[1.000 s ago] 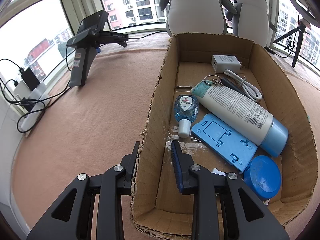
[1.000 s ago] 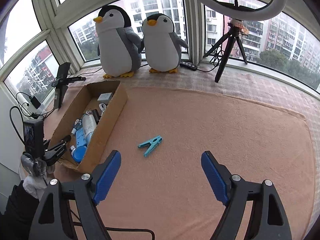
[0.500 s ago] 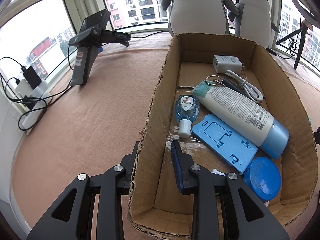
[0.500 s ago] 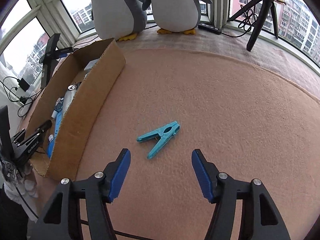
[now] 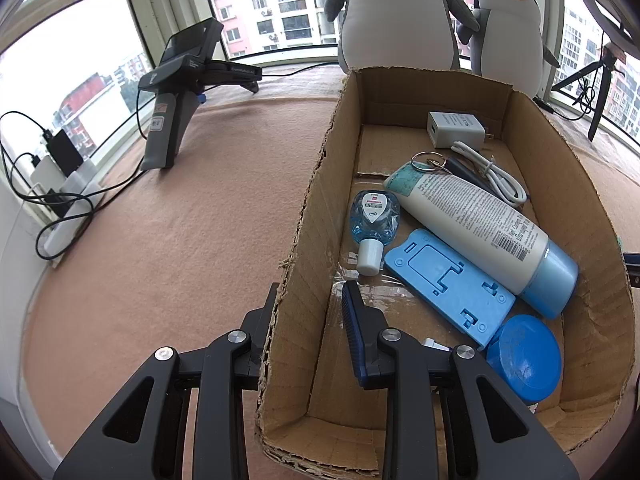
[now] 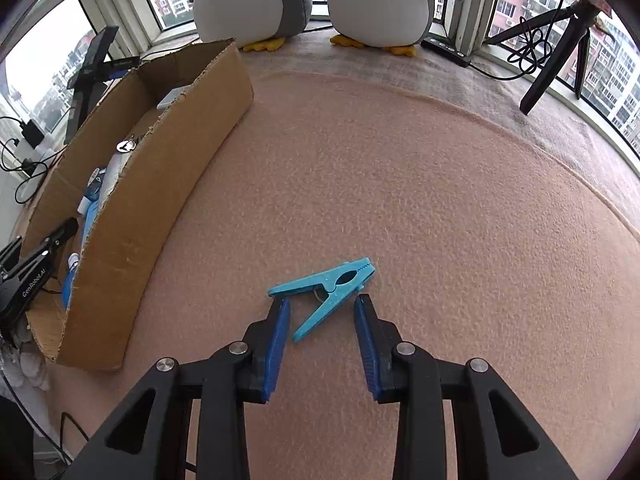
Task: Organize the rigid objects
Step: 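Grasp the teal clothespin with the right tool, then carry the clothespin into the box and open the right tool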
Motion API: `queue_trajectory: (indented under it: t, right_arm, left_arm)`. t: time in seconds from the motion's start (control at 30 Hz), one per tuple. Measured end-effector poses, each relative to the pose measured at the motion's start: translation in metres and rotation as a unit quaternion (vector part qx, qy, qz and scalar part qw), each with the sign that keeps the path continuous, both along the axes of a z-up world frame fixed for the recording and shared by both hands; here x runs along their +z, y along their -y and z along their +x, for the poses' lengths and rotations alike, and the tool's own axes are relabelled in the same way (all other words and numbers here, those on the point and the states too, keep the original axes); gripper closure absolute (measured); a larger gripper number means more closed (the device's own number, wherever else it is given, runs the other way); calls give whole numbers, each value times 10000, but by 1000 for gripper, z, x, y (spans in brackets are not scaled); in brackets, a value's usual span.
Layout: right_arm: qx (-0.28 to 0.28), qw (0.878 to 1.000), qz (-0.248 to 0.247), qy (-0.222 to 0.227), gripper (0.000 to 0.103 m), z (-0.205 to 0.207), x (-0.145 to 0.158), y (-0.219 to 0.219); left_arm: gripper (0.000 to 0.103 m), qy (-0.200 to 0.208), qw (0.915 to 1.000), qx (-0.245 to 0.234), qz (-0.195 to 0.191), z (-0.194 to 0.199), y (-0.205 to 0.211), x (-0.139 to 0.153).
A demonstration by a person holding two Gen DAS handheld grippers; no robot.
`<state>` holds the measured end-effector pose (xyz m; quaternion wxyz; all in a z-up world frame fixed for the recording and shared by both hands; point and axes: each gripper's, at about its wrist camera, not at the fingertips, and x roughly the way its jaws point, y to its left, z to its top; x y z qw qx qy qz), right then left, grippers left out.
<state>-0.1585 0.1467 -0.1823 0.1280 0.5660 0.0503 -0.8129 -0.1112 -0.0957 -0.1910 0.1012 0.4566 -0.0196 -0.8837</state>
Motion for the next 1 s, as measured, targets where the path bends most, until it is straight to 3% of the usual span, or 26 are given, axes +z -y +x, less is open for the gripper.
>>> queue_trajectory:
  t: [0.37, 0.7, 1.0]
  right_arm:
    - [49, 9997, 227, 10, 99, 0, 1, -7]
    - [-303, 9994, -169, -41, 99, 5, 6, -20]
    - [-214, 9981, -411, -413, 99, 7, 44, -8]
  left_arm:
    - [76, 1, 10000, 2, 2, 0, 0, 0]
    - [76, 0, 10000, -5, -1, 0, 0, 0]
    - [76, -2, 10000, -3, 5, 0, 1, 0]
